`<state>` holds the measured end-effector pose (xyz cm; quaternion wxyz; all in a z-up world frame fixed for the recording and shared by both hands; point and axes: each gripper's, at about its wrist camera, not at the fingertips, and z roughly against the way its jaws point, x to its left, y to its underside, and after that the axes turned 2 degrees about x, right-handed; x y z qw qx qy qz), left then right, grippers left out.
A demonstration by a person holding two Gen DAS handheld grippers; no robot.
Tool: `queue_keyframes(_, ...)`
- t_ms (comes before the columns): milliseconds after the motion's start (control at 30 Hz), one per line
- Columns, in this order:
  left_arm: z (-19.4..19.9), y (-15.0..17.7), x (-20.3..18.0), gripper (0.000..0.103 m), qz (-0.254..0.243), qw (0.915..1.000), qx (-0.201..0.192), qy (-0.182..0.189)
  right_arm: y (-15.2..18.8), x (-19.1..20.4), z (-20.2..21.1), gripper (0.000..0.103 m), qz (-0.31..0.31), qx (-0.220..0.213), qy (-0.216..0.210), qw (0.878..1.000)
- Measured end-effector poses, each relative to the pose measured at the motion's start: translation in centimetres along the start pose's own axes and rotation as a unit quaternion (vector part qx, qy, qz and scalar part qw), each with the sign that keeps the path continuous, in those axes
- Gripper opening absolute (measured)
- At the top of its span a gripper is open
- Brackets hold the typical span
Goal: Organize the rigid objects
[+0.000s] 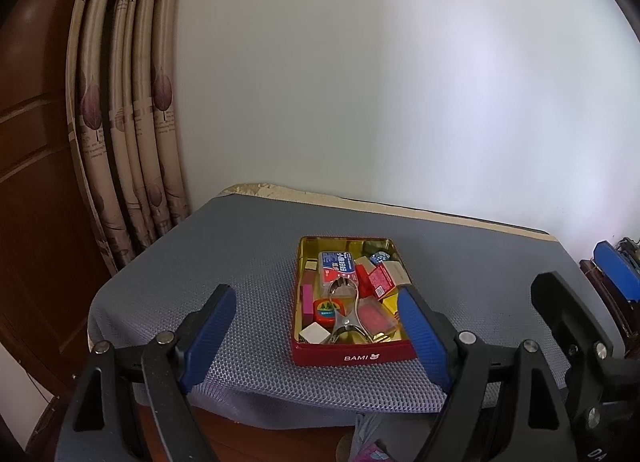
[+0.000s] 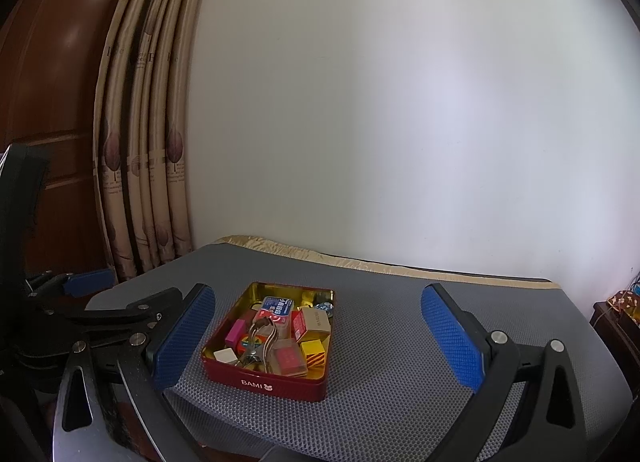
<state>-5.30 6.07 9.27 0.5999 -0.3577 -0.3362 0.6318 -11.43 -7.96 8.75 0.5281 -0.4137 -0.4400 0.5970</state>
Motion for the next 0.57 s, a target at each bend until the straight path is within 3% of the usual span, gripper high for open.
queue_keyframes(100, -0.2, 0.2, 0.1, 0.085, 0.009, 0.9999, 0.006, -0.010, 0.0, 0.1, -0.1, 0.102, 0.002, 0.001, 0.000, 1.000)
queue_keyframes(267, -0.6, 0.9, 0.0, 0.086, 0.017, 0.9980, -0.012, -0.060, -0.1, -0.1, 0.0, 0.102, 0.005, -0.001, -0.002, 1.000)
queue_keyframes(567, -1.1, 0.9, 0.2, 0.086, 0.016, 0.9988, 0.005, -0.047, -0.1, -0.3, 0.1, 0.102, 0.004, 0.000, -0.004, 1.000)
